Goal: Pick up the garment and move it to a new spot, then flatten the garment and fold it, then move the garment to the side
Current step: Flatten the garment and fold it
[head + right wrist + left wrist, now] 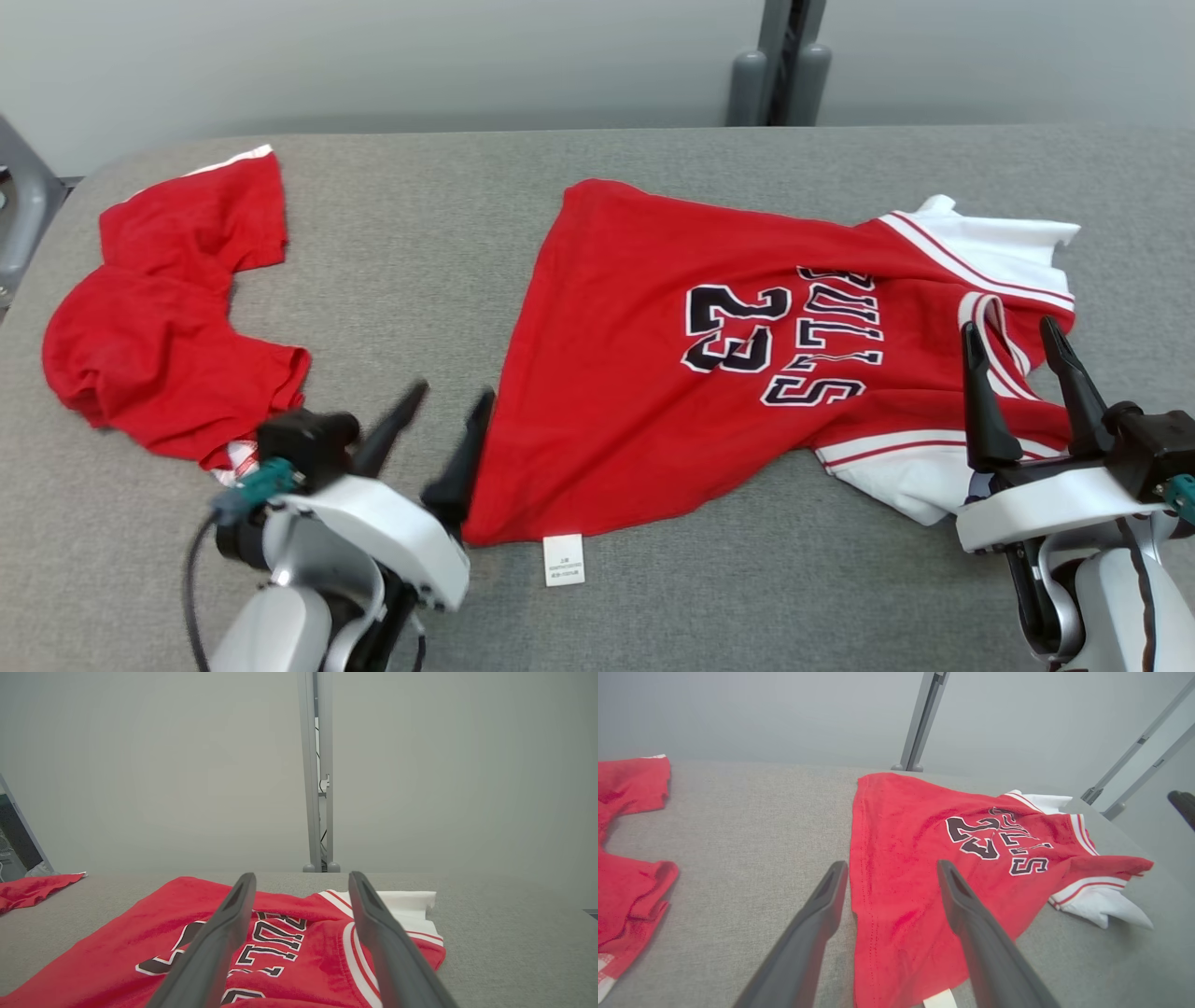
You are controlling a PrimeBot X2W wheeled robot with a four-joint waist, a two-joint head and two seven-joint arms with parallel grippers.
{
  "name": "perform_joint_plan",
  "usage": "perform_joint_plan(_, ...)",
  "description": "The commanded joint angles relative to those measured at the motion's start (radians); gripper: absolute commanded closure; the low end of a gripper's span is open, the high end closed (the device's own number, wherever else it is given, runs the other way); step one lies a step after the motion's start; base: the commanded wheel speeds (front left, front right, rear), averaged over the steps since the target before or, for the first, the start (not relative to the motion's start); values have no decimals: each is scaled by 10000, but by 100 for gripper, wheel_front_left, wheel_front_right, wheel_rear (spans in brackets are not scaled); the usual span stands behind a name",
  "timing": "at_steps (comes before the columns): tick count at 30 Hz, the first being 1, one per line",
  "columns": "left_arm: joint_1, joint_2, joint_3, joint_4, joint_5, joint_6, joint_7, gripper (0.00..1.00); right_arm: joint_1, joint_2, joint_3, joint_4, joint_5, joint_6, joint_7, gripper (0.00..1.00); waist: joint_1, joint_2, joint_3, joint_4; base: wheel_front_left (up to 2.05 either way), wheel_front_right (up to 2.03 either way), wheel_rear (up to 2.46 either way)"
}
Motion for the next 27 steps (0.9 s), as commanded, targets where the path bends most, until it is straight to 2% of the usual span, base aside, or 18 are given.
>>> perform_joint_plan(1,-211,-65,152,-39,-40,95,-238,0,-115,-83,38,-7,6,-3,-26,0,0,0,38,-113,0,0,0)
perform_joint_plan(3,-434,-314,451,44,-172,200,-866,0,-146,-132,112,24,31,-3,-26,0,0,0,79,-256,0,0,0)
perform_joint_plan(7,-753,-610,664,677,-578,-389,-2172,0,-231,-165,339,219,60,-3,-7,0,0,0,194,-520,0,0,0)
perform_joint_plan(12,-1083,-850,658,1927,-365,-693,-3782,0,-462,-300,554,427,48,-3,0,0,0,0,385,-676,0,0,0)
perform_joint_plan(16,-1241,-980,590,2649,-404,-906,-4158,0,-846,-485,474,596,441,-3,127,0,0,0,603,-664,0,0,0)
perform_joint_plan(24,-1727,-1112,132,3072,-83,-1149,-4247,0,-2659,-1880,-37,1681,884,-3,838,0,0,0,1514,-125,0,0,0)
perform_joint_plan(27,-1911,-1124,15,2999,-83,-1206,-4249,0,-3442,-2286,-360,2310,1396,-3,1224,0,0,0,1958,175,0,0,0)
